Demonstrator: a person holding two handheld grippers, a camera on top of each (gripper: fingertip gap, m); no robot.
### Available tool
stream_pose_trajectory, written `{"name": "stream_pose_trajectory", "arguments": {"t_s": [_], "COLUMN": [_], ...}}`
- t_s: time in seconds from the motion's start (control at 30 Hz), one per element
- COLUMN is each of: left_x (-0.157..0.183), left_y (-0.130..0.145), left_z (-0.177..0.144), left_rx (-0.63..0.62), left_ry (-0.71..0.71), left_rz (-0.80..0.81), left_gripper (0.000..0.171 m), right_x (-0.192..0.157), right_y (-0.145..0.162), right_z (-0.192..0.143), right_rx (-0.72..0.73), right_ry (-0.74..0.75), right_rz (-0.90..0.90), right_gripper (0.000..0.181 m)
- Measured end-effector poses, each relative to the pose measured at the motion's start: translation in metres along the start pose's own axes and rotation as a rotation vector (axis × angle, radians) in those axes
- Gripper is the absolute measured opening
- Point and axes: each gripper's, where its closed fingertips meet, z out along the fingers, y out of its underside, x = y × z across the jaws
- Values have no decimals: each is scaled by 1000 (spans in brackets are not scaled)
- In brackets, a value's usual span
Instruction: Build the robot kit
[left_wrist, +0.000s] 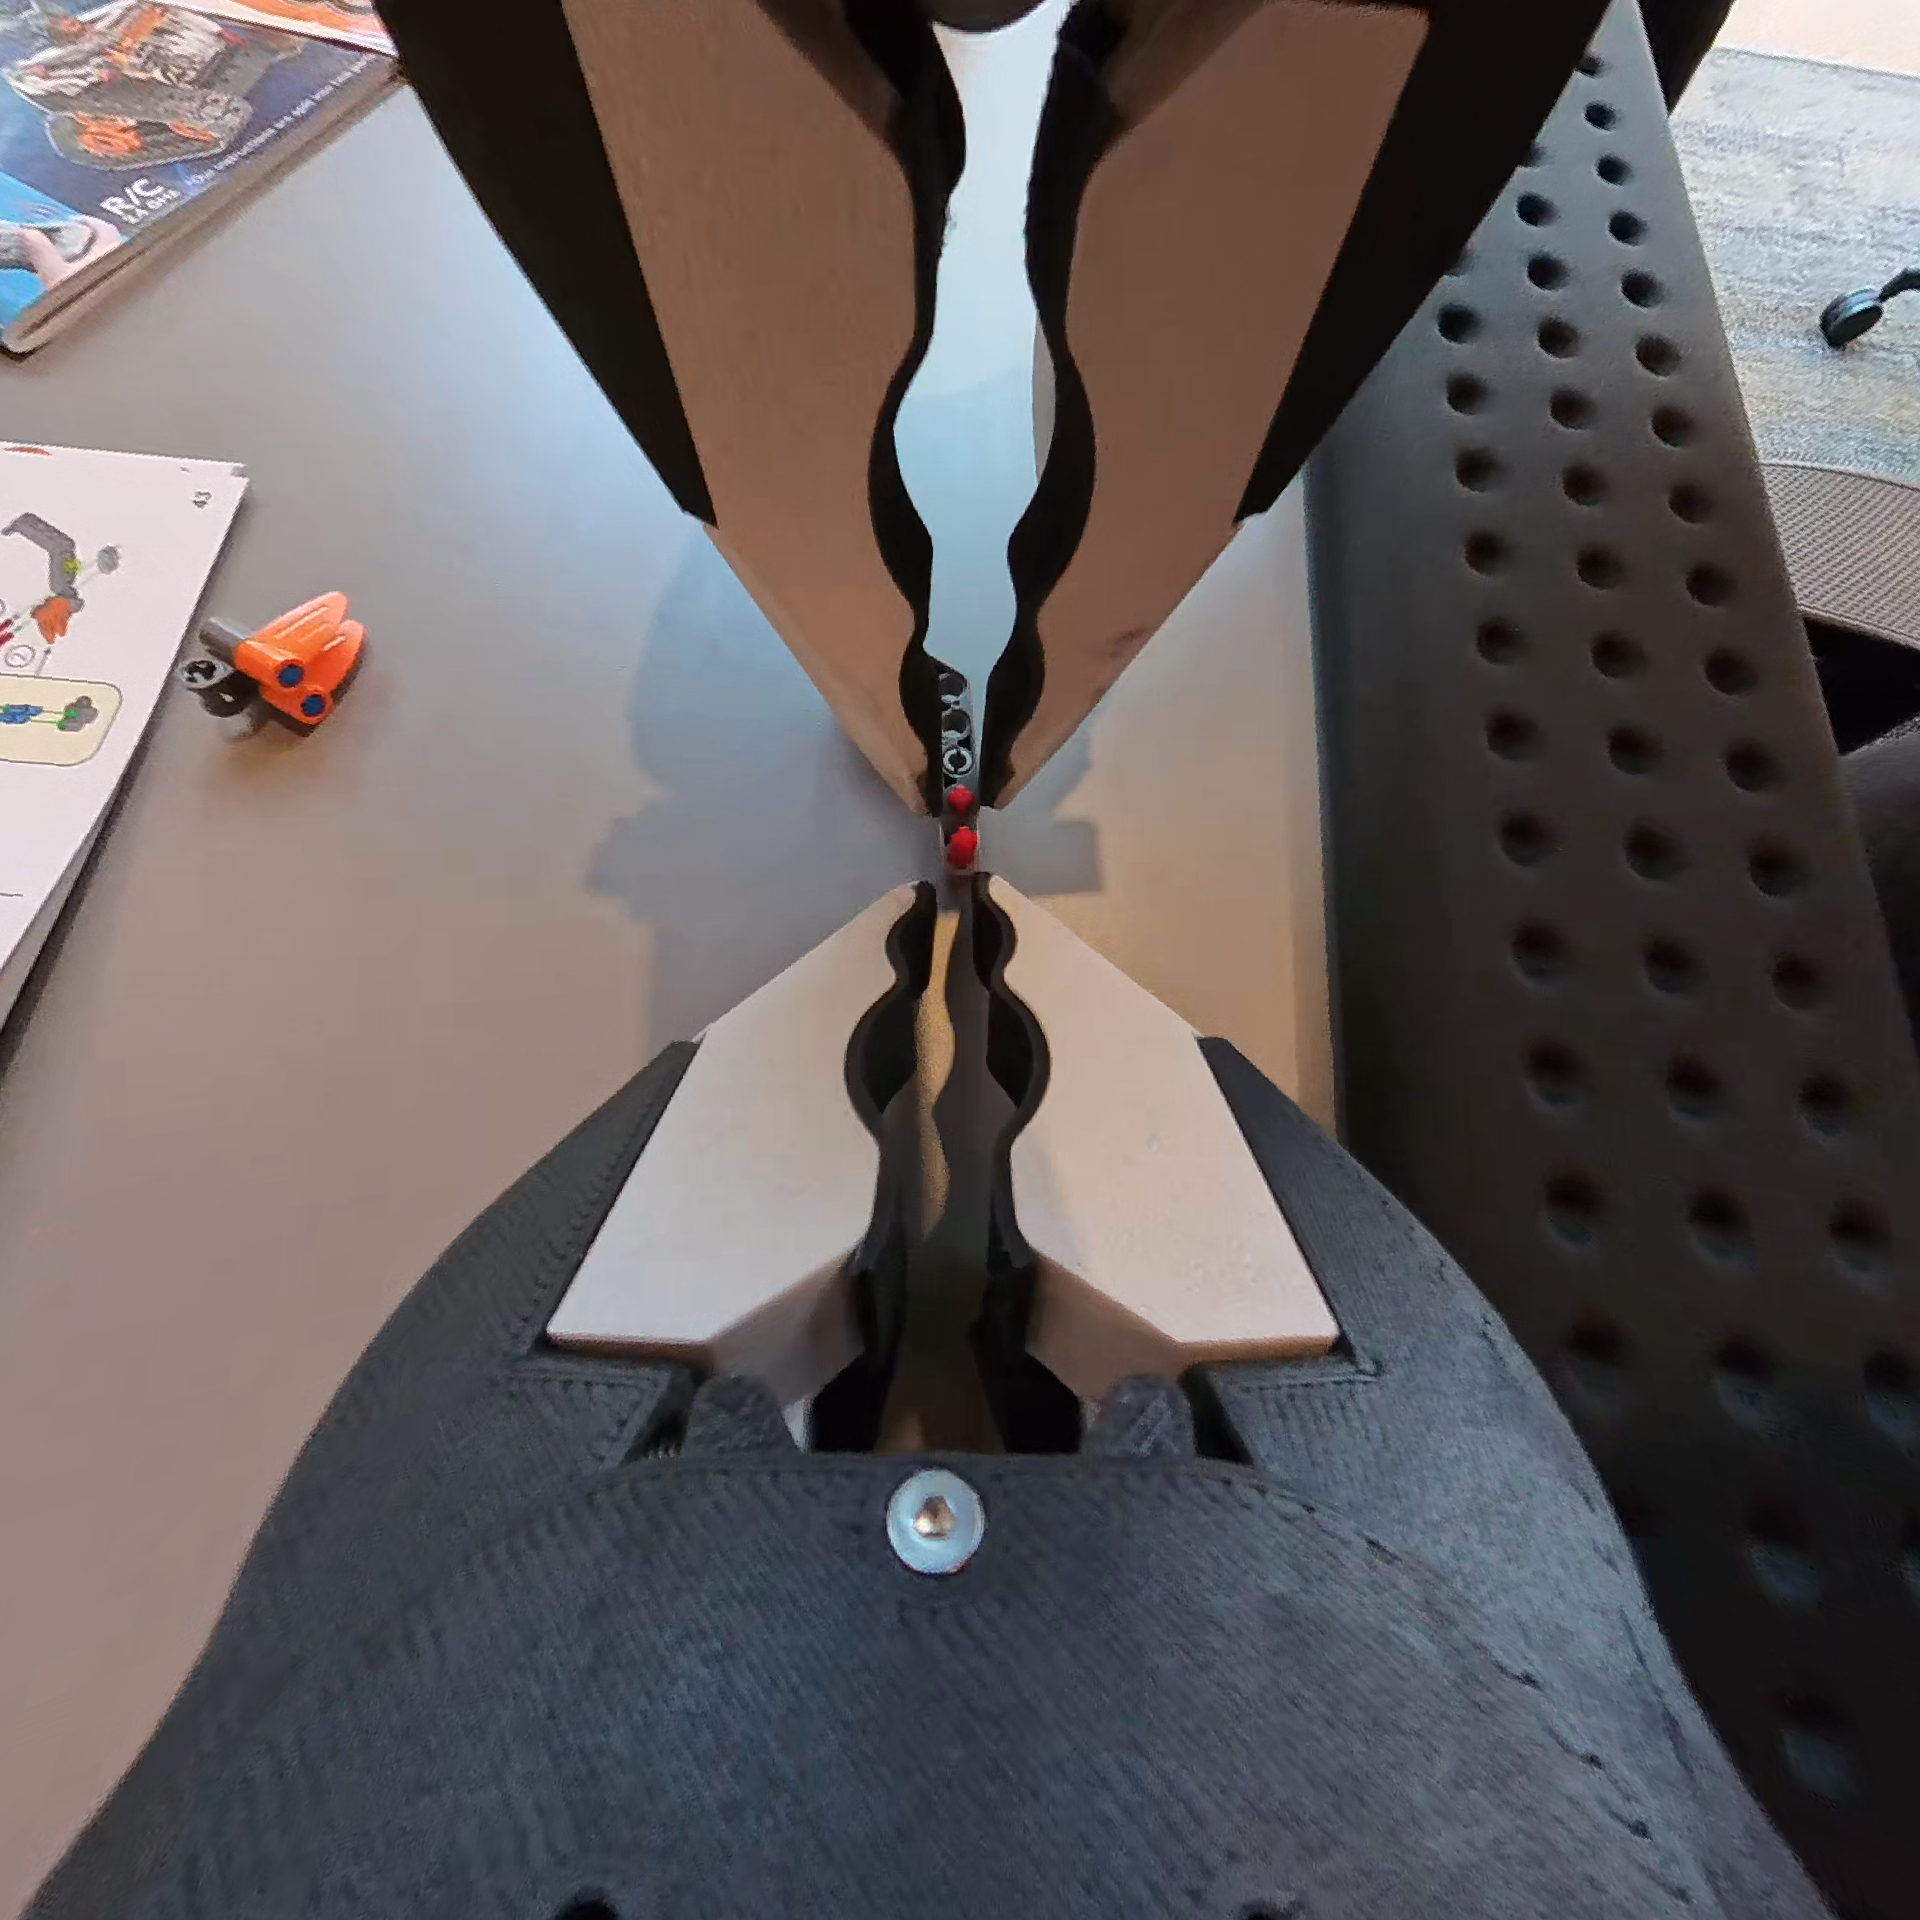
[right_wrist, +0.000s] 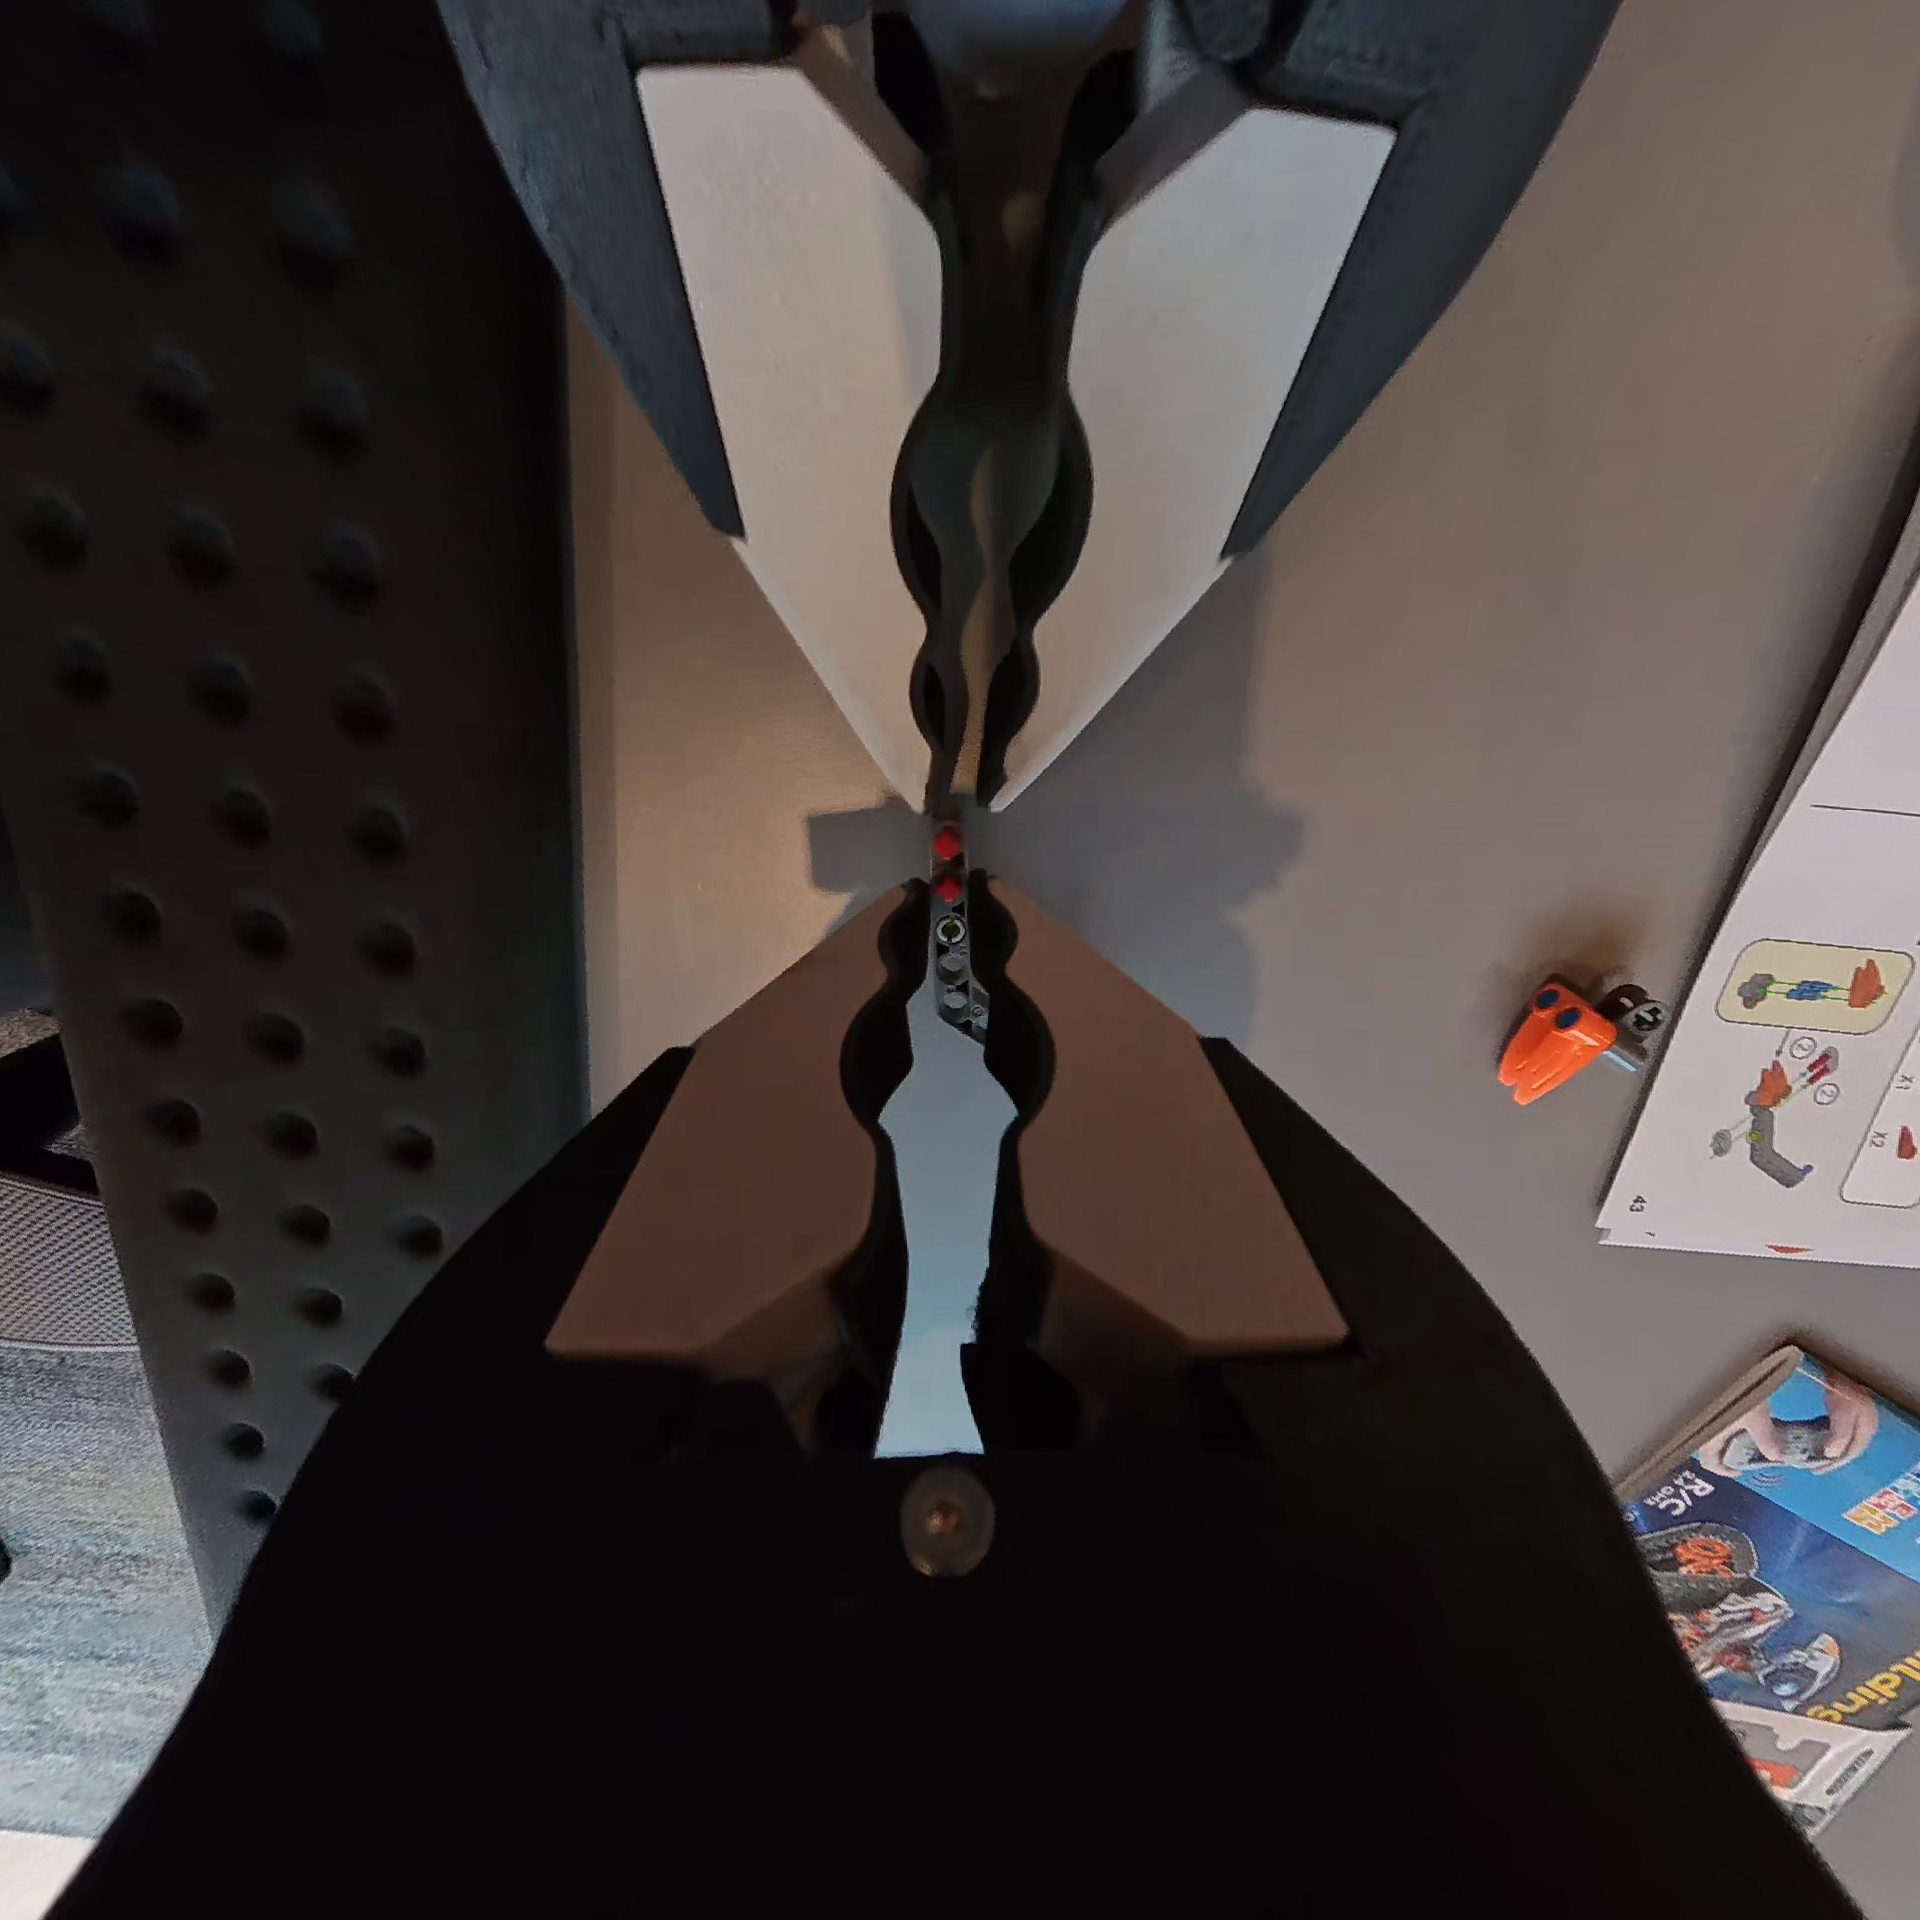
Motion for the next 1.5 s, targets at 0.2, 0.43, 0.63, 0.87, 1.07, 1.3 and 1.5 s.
{"name": "stream_pose_trajectory", "arguments": {"t_s": [0.2,0.43,0.63,0.87,1.07,1.3,1.5], "left_x": [-8,-14,-16,3,1,0,2], "left_y": [1,-12,-9,4,-6,-4,-1], "left_z": [-29,-56,-62,-30,-12,-1,2], "left_rx": [51,189,202,69,84,34,10], "left_ry": [-34,-56,-75,-3,-11,-19,-14], "left_rz": [-67,-191,-203,-127,-127,-125,-103], "left_gripper": [10,8,8,13,21,8,6], "right_x": [0,-1,-1,-1,0,1,0], "right_y": [1,-3,-3,-3,-5,-6,-9], "right_z": [0,1,2,2,2,2,3], "right_rx": [-42,-106,-144,-128,-75,-18,86], "right_ry": [35,39,47,58,83,126,134], "right_rz": [-38,-74,-103,-88,-61,-55,-40], "right_gripper": [8,8,8,8,8,8,9]}}
